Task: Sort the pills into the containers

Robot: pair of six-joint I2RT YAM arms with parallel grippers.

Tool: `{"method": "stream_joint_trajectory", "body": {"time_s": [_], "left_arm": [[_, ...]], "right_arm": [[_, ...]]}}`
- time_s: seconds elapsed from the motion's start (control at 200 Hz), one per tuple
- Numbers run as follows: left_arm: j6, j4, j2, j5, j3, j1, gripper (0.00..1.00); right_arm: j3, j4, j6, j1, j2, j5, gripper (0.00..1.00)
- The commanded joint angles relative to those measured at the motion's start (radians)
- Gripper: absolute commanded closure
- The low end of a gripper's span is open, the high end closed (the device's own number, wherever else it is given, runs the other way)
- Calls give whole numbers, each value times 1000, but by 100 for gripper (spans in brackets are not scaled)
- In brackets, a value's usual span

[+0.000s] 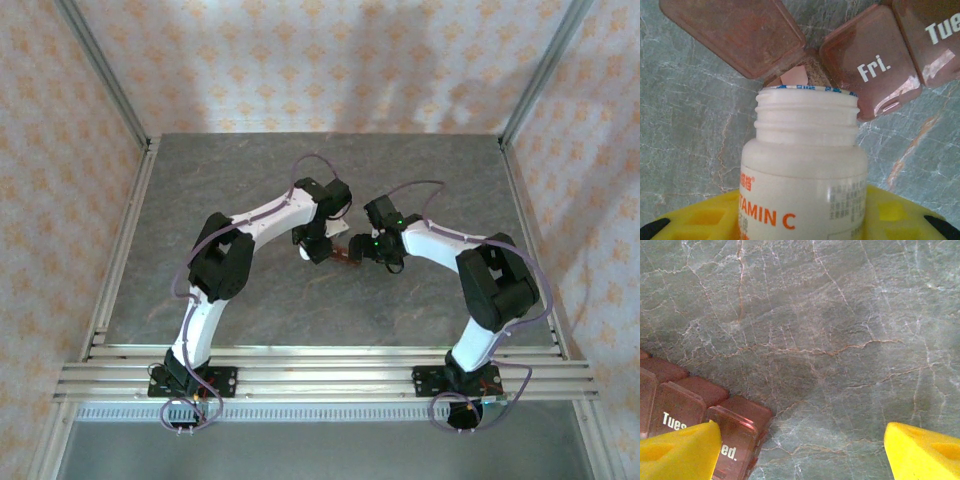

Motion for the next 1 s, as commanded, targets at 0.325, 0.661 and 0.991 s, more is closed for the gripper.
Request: {"method": "stream_joint_trajectory", "body": {"time_s": [0.325, 0.661, 0.991], "left_arm": [[8, -76, 31, -69, 65, -23, 100], [9, -82, 58, -70, 65, -26, 100], [7, -79, 43, -67, 70, -26, 100]], "right_arm": [[6, -34, -16, 4, 29, 29, 15], [4, -33, -14, 4, 30, 26, 15], [4, -34, -15, 4, 32, 27, 15]]}}
